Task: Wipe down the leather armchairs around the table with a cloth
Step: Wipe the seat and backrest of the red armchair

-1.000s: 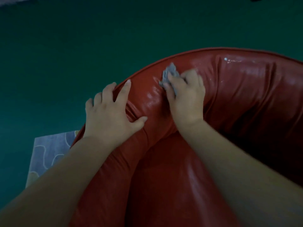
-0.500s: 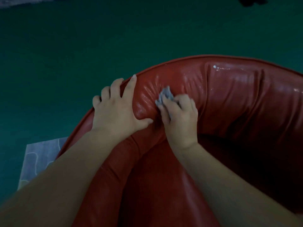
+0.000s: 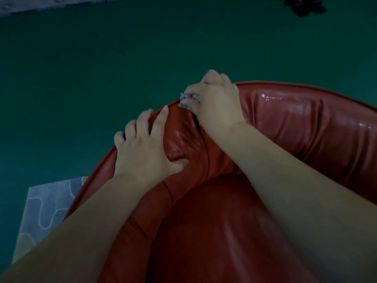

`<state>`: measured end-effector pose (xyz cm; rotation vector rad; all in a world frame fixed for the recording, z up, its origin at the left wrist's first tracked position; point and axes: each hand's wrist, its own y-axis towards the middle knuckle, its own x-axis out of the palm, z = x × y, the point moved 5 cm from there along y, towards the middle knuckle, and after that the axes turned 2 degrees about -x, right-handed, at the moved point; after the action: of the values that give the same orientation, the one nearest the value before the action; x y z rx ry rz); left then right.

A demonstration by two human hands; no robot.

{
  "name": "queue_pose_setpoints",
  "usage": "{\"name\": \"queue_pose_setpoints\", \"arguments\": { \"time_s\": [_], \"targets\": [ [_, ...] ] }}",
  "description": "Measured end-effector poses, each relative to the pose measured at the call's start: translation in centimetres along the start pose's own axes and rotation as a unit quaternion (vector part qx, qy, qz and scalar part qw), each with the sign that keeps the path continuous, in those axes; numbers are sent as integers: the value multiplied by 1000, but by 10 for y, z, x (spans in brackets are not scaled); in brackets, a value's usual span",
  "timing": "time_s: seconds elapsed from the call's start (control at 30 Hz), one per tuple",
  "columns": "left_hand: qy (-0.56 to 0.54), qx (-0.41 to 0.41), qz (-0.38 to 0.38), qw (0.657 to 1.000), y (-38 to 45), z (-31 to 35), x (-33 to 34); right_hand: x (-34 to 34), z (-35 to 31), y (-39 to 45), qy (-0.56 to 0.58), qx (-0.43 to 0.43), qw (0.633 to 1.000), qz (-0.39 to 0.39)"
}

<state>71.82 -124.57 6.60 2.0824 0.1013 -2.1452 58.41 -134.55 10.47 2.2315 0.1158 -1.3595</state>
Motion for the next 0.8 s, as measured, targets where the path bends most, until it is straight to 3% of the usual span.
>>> {"name": "queue_pose_setpoints", "arguments": {
  "time_s": [0.3, 0.47, 0.63, 0.73, 0.8],
  "targets": [
    [3, 3, 3, 1000, 2, 0, 3, -18, 38, -2, -39, 81, 996, 15],
    [-2, -2, 5, 1000, 2, -1, 4, -6, 6, -11, 16, 4, 1000, 9],
    [7, 2, -1, 1000, 1, 0, 3, -28, 62, -22, -22, 111, 991, 77],
    [6, -1, 4, 1000, 1, 0, 2, -32, 49, -28, 5, 52, 990, 130],
    [3, -2, 6, 1000, 0, -1, 1, -21, 30, -38, 6, 0, 992, 125]
  ]
}}
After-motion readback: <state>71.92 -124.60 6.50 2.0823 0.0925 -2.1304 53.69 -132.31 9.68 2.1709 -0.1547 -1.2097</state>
